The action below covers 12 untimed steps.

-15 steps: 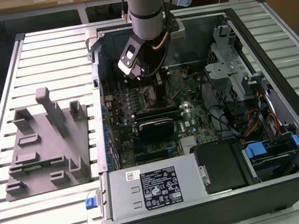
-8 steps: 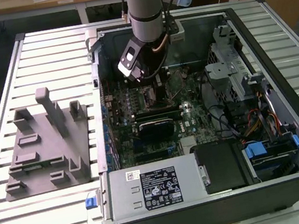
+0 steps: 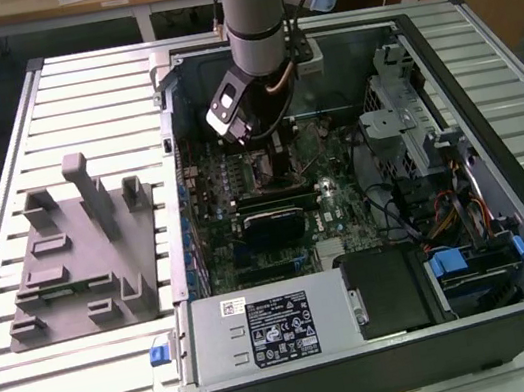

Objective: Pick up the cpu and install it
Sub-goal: 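Place the cpu into insertion slot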

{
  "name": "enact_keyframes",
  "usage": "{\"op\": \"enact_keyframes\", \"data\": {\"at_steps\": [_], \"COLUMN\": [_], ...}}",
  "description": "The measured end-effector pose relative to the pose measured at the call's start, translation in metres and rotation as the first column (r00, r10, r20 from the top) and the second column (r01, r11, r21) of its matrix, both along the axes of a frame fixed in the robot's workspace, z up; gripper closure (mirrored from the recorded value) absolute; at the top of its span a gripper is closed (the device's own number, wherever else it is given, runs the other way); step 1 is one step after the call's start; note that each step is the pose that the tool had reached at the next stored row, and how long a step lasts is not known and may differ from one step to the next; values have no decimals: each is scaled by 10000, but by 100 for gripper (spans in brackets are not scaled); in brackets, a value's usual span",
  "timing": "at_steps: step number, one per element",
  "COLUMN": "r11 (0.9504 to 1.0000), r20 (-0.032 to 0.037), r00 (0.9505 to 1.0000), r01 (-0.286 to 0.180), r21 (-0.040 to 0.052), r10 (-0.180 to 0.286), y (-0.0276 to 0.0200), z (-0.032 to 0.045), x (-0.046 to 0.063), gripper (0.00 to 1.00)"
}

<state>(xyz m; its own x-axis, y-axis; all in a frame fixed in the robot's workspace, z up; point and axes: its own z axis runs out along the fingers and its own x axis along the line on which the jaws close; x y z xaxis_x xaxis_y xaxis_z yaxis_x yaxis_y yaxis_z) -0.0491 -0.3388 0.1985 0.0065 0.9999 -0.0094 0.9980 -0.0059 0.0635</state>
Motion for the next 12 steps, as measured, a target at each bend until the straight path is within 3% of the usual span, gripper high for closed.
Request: {"op": "enact_keyframes", "data": {"at_steps": [12], "r11": [10000], "r20": [-4], "r00": [10000], "r01": [-11], "r21": [0], "r10": [11], "y": [23], "z": [-35], "x": [-6], "gripper": [46]}}
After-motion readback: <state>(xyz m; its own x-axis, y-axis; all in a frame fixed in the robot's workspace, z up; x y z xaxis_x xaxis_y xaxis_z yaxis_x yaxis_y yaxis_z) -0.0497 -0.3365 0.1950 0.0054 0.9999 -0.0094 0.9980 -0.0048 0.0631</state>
